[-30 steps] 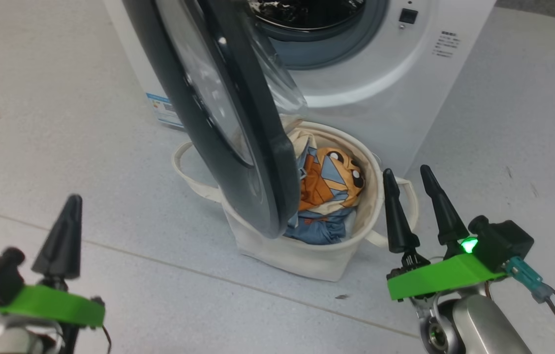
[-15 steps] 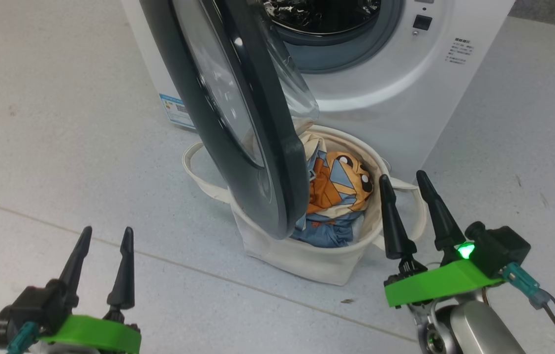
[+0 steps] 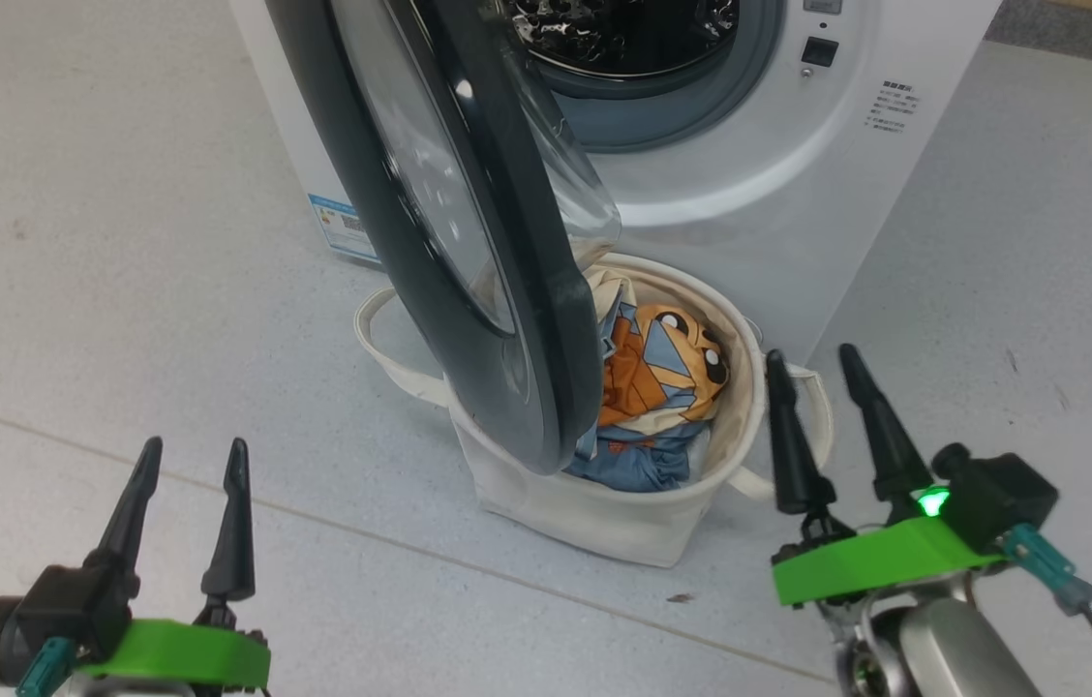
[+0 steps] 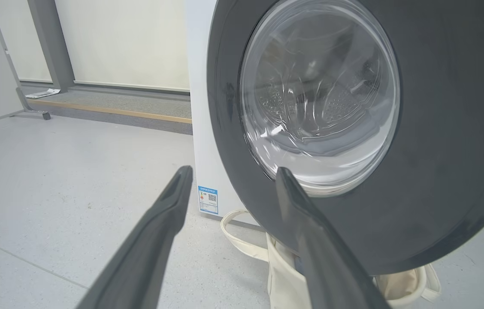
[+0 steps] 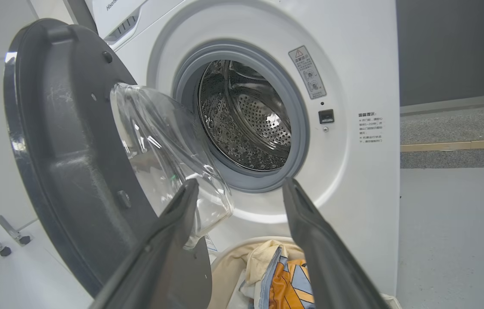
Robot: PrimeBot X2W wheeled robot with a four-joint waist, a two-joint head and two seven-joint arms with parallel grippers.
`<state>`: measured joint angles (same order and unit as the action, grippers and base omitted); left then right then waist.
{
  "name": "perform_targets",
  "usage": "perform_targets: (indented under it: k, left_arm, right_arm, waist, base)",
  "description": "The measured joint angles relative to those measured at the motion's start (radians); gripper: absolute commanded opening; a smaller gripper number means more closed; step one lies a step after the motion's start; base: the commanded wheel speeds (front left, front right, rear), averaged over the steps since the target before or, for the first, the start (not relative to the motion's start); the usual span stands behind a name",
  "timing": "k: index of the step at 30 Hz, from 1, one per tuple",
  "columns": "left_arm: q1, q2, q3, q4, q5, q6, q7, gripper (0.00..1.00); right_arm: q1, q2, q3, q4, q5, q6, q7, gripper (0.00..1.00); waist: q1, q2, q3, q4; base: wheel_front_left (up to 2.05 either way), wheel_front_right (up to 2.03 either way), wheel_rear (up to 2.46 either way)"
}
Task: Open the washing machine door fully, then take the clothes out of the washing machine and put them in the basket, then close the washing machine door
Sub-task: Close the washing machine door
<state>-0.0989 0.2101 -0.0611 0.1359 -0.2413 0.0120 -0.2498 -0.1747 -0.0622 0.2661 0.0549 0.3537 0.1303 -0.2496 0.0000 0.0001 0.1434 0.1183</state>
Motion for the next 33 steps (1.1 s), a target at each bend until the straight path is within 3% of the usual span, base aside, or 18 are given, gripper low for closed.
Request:
perform_targets:
  k: [16, 17, 18, 19, 26, 33]
  left_arm:
    - [0.019, -0.075, 0.072, -0.007, 0.074, -0.075, 0.0, 1.0]
    - [0.019, -0.078, 0.076, -0.006, 0.074, -0.079, 0.0, 1.0]
    - [0.019, -0.08, 0.078, -0.005, 0.077, -0.084, 0.0, 1.0]
    - [0.019, -0.081, 0.078, -0.004, 0.082, -0.084, 0.0, 1.0]
    - [0.017, -0.095, 0.086, 0.016, 0.09, -0.102, 0.0, 1.0]
    - [0.002, -0.112, 0.087, 0.032, 0.1, -0.118, 0.0, 1.0]
  right_arm:
    - [0.021, 0.002, -0.062, -0.008, 0.012, 0.0, 0.0, 1.0]
    - [0.021, 0.002, -0.065, -0.02, 0.019, 0.0, 0.0, 0.96]
    - [0.021, 0.002, -0.062, -0.035, 0.019, 0.0, 0.0, 0.1]
    - [0.019, 0.002, -0.054, -0.049, 0.019, 0.0, 0.0, 0.0]
    - [-0.033, 0.002, 0.055, -0.192, 0.046, 0.0, 0.0, 0.0]
    - [-0.123, 0.001, 0.257, -0.266, 0.061, 0.0, -0.003, 0.0]
  waist:
    - [0.0, 0.0, -0.005, 0.007]
    - [0.0, 0.0, -0.004, 0.008]
    - [0.0, 0.0, -0.003, 0.01]
    - [0.0, 0.0, -0.001, 0.012]
    - [0.0, 0.0, 0.016, 0.029]
    - [0.0, 0.0, 0.04, 0.062]
  base:
    - [0.0, 0.0, 0.0]
    - [0.0, 0.0, 0.0]
    - [0.0, 0.0, 0.0]
    - [0.0, 0.0, 0.0]
    - [0.0, 0.0, 0.0]
    - [0.0, 0.0, 0.0]
